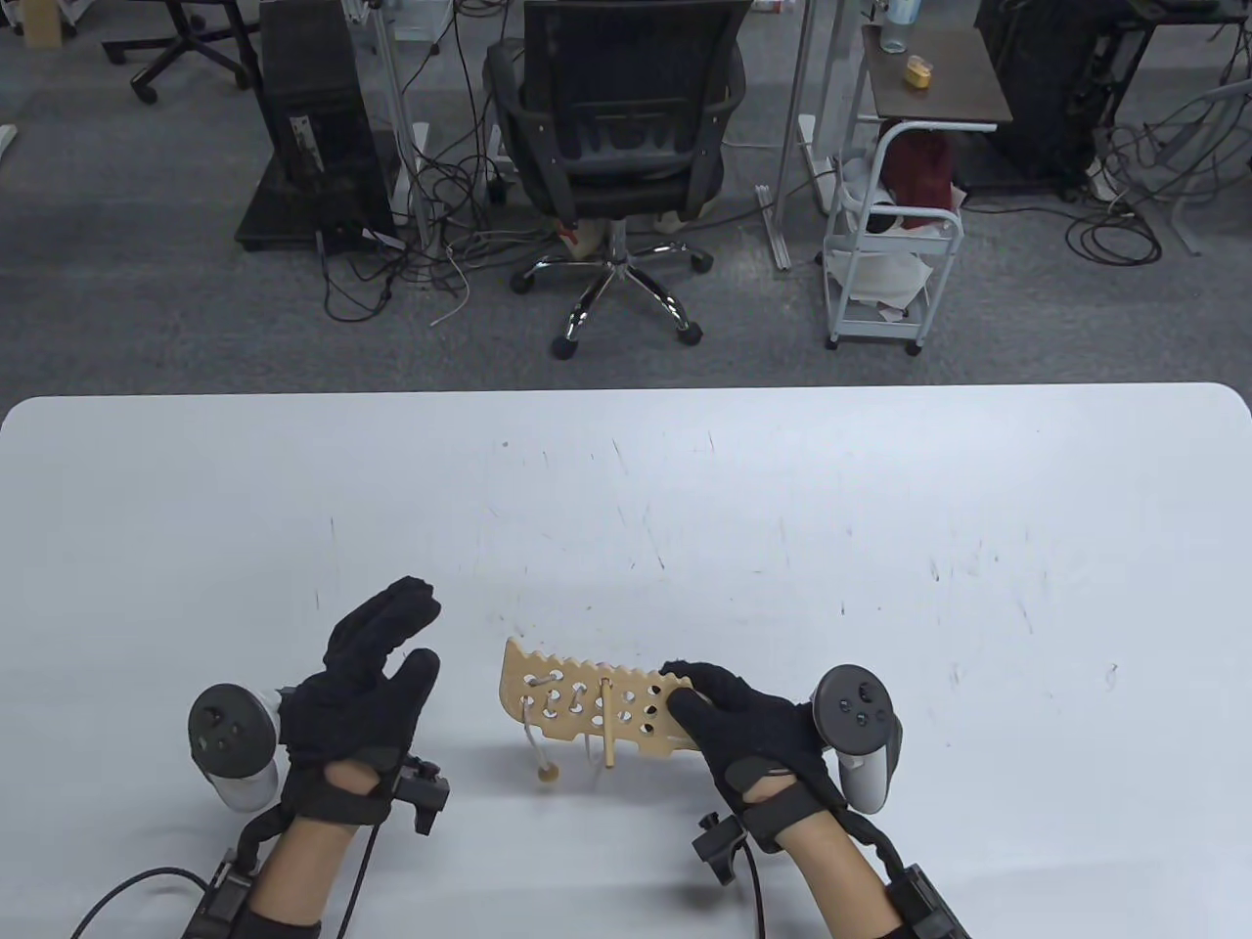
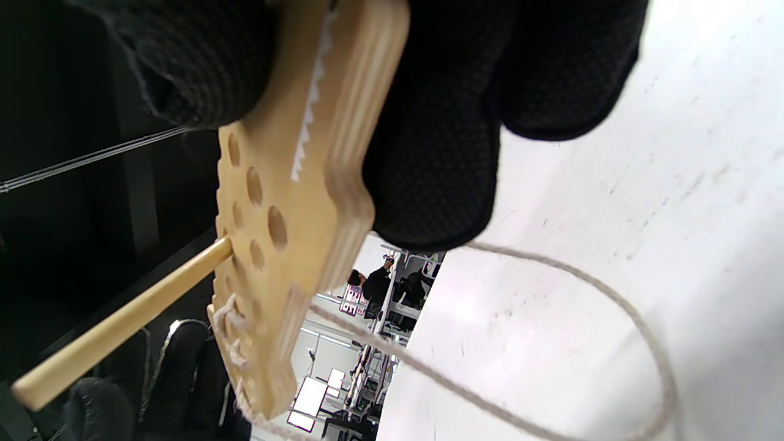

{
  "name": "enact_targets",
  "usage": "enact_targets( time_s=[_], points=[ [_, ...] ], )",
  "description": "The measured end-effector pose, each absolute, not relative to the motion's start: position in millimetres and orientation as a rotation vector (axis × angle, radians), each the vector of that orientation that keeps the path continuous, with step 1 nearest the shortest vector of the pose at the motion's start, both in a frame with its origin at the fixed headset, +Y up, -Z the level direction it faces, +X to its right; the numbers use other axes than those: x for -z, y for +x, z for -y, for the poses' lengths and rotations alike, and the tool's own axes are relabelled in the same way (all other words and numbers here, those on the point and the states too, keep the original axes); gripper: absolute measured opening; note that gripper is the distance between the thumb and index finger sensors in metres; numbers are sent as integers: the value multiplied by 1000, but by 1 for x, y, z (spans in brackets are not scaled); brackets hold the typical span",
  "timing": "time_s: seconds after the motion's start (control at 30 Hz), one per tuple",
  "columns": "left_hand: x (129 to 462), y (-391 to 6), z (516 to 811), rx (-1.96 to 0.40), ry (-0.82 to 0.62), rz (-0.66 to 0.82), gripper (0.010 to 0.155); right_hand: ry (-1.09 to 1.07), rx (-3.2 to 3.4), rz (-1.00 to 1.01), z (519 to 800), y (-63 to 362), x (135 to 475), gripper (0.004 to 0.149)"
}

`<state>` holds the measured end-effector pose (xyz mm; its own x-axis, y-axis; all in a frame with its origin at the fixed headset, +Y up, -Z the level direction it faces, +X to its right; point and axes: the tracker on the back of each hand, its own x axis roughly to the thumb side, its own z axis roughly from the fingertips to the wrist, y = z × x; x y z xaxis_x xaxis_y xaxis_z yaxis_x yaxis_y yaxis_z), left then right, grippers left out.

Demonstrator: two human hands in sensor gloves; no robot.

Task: Thread rope through all holes on crocodile lacing toy

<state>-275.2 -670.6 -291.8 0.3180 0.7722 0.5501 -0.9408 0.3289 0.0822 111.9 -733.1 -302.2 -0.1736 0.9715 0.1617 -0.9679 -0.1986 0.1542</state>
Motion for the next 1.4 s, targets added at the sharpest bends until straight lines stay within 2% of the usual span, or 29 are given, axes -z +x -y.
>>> enact_targets(
  time_s=[0.23,0.47,0.67,0.83,1.13,1.3,1.4],
  points=[
    [279,-241,670,-869,451,572,54,236,-1778,-9,734,111,302,45],
    [273,-211,680,-620,385,652,56,248,-1807,-36,736,105,301,46],
    [265,-189,681,-404,333,688,63,269,-1811,-54,736,100,301,46],
    [263,-181,684,-342,323,699,63,309,-1808,-81,736,96,300,46],
    [260,-176,685,-326,358,711,48,335,-1826,-116,739,92,300,46],
    [262,-184,683,-478,376,699,44,317,-1829,-113,739,94,300,46],
    [263,-190,680,-473,401,675,44,288,-1822,-93,739,99,301,46]
  ],
)
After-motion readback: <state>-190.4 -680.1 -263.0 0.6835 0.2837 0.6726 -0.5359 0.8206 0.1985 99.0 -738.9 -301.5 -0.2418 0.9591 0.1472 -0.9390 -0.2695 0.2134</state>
